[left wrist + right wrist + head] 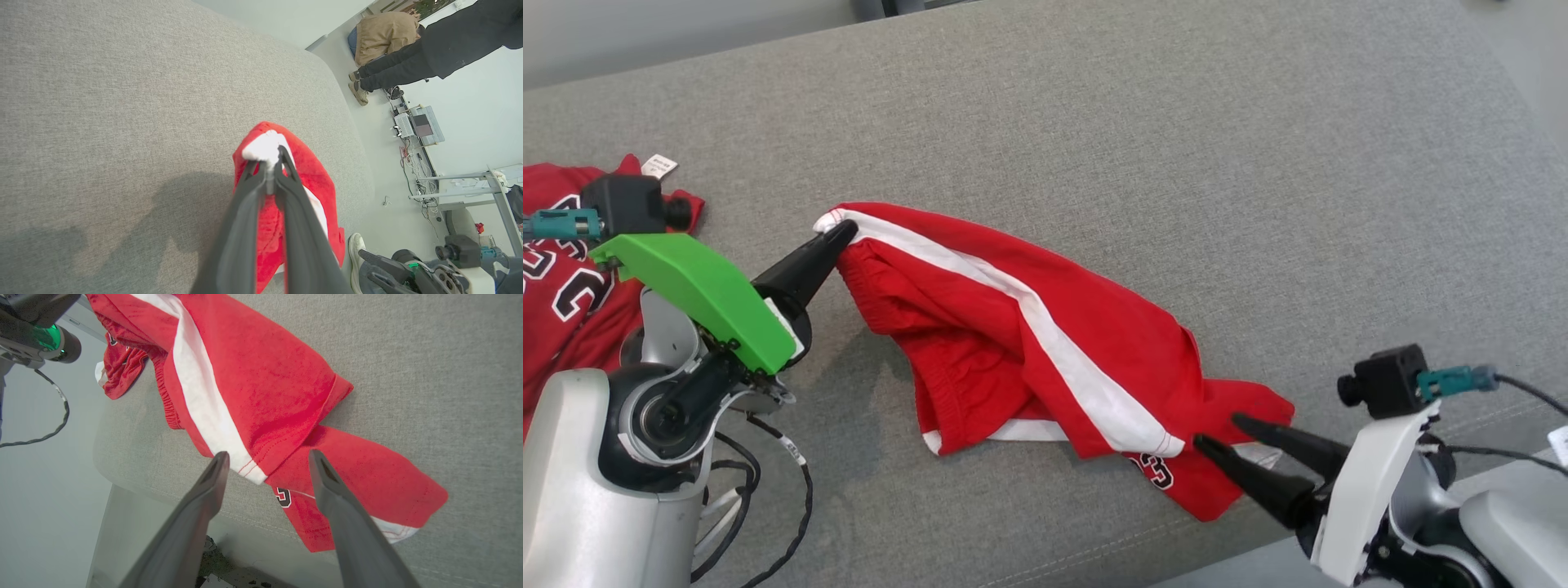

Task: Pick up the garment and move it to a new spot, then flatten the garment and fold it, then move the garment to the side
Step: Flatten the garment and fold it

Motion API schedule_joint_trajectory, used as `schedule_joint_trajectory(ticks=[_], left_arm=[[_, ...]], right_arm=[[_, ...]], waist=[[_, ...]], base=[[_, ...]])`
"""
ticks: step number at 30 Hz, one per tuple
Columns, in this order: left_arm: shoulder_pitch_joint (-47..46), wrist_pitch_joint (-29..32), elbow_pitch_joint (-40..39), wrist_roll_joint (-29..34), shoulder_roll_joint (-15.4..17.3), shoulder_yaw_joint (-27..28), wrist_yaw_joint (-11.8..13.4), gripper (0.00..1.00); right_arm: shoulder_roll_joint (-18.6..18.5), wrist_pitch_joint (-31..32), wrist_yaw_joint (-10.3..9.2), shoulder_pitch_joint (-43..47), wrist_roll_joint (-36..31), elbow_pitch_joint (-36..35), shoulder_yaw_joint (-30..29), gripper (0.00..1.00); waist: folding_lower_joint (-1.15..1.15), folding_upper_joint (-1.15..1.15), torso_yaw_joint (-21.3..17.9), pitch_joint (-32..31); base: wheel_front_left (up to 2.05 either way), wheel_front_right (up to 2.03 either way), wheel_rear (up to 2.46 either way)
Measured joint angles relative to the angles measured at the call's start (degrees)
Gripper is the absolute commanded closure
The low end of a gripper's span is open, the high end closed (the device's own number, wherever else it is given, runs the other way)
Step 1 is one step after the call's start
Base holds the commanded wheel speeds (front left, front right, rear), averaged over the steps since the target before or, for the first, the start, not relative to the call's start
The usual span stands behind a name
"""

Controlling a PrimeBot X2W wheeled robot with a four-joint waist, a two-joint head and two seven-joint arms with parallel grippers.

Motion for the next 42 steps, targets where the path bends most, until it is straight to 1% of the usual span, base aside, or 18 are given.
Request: schedule_joint_trajectory(ticks=[3,11,12,14,15,18,22,24,27,30,31,33,37,41,42], left_arm=[[0.4,0.3,-0.4,0.2,-0.4,0.3,0.0,1.0],[0.6,1.6,-1.3,0.8,-1.0,0.7,0.0,1.0],[0.6,1.7,-1.4,0.9,-1.1,0.7,0.0,1.0],[0.6,1.9,-1.5,1.4,-1.3,0.7,0.0,1.0],[0.6,2.2,-1.5,1.7,-1.4,0.7,0.0,1.0],[0.6,2.5,-1.7,2.5,-1.7,0.8,0.0,1.0],[0.6,2.8,-1.9,2.7,-2.6,0.8,0.0,1.0],[0.6,3.3,-2.2,2.8,-2.9,0.8,0.0,1.0],[0.6,3.3,-2.3,3.3,-3.0,1.2,0.0,1.0],[0.7,3.8,-2.6,3.5,-3.4,1.6,0.0,1.0],[0.7,3.8,-2.6,3.6,-3.5,1.7,0.0,1.0],[0.7,4.3,-2.8,3.7,-4.2,1.9,0.0,1.0],[0.8,4.8,-2.8,4.1,-4.4,2.4,0.0,1.0],[0.8,5.3,-3.0,4.3,-4.8,2.7,0.0,1.0],[0.8,5.3,-3.0,4.5,-4.9,2.8,0.0,1.0]], right_arm=[[0.6,-0.4,0.35,2.0,-1.0,0.1,1.9,0.0],[1.4,-2.8,0.33,3.8,-4.2,1.9,3.4,0.0],[1.6,-3.1,0.33,3.8,-4.6,2.2,3.6,0.04],[2.5,-4.0,0.33,3.8,-5.1,2.8,3.6,0.07],[3.1,-4.4,0.33,3.8,-5.1,3.1,3.7,0.11],[4.6,-5.6,0.36,3.7,-5.5,3.7,4.2,0.3],[5.8,-6.4,0.58,3.6,-6.2,4.4,5.2,0.31],[6.3,-7.1,0.92,3.4,-6.6,4.8,5.4,0.29],[6.7,-8.1,0.93,2.4,-7.4,5.2,5.4,0.28],[7.2,-8.4,1.11,1.5,-8.4,5.8,5.7,0.18],[7.4,-8.9,1.27,1.3,-8.9,6.0,5.9,0.18],[8.0,-9.4,1.51,1.1,-9.3,6.8,6.4,0.14],[8.7,-10.1,1.51,0.5,-9.8,7.8,6.6,0.18],[9.5,-10.8,1.63,-0.2,-10.2,8.8,6.7,0.31],[9.7,-11.0,1.69,-0.4,-10.2,9.0,6.8,0.36]], waist=[[0.0,0.0,-0.2,0.2],[0.0,0.0,-0.6,0.6],[0.0,0.0,-0.6,0.6],[0.0,0.0,-0.6,0.7],[0.0,0.0,-0.6,0.7],[0.0,0.0,-0.5,0.8],[0.0,0.0,-0.3,0.7],[0.0,0.0,-0.2,0.6],[0.0,0.0,0.1,0.5],[0.0,0.0,0.2,0.4],[0.0,0.0,0.3,0.4],[0.0,0.0,0.4,0.4],[0.0,0.0,0.5,0.5],[0.0,0.0,0.6,0.4],[0.0,0.0,0.6,0.4]], base=[[0.0,0.0,0.0],[0.0,0.0,0.0],[0.0,0.0,0.0],[0.0,0.0,0.0],[0.0,0.0,0.0],[0.0,0.0,0.0],[0.0,0.0,0.0],[0.0,0.0,0.0],[0.0,0.0,0.0],[0.0,0.0,0.0],[0.0,0.0,0.0],[0.0,0.0,0.0],[0.0,0.0,0.0],[0.0,0.0,0.0],[0.0,0.0,0.0]])
